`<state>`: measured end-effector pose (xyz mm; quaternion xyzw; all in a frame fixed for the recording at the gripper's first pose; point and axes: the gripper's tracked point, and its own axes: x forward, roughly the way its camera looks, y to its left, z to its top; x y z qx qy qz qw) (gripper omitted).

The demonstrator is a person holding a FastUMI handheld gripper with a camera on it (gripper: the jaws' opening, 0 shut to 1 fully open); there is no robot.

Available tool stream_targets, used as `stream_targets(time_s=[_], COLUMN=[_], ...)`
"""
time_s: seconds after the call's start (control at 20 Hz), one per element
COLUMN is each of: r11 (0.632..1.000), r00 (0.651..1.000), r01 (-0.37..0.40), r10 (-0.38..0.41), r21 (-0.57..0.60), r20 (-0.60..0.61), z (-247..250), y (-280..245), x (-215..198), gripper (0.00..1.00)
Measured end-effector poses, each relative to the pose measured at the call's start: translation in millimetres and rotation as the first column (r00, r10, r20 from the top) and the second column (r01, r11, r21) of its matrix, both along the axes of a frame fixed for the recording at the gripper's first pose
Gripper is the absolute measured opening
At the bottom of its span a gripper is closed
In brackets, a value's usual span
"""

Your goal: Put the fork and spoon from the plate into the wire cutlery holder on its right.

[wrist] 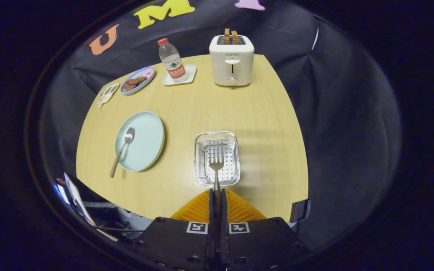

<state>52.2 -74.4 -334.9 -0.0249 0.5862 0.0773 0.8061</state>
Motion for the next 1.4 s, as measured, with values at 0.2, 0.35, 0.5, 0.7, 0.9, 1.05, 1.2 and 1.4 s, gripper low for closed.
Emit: stream_targets(time_s=[0.2, 0.35, 0.5, 0.7, 0.9, 1.05, 1.2, 1.4], r11=[1.000, 1.000, 0.998, 0.994, 0.993, 0.988, 0.984, 0.976], r00=[1.000, 0.999, 0.994, 0.981, 0.970, 0.972, 0.973, 0.976], r01=[0.008, 0.001, -0.030, -0.067, -0.067, -0.061, -0.067, -0.076], r10=[-0.008, -0.001, 0.025, 0.050, 0.042, 0.027, 0.026, 0.031], r21=[-0.007, 0.001, 0.051, 0.089, 0.099, 0.139, 0.168, 0.204], r20=[0.004, 0.046, 0.109, 0.185, 0.239, 0.235, 0.231, 0.214], z=[9, 18, 29, 31, 26, 13, 1, -18], y=[1, 6, 26, 63, 106, 146, 187, 238], x=[12, 17, 18, 15, 10, -1, -14, -25], gripper=[0.10, 0.10, 0.13, 0.41, 0.59, 0.77, 0.91, 0.93])
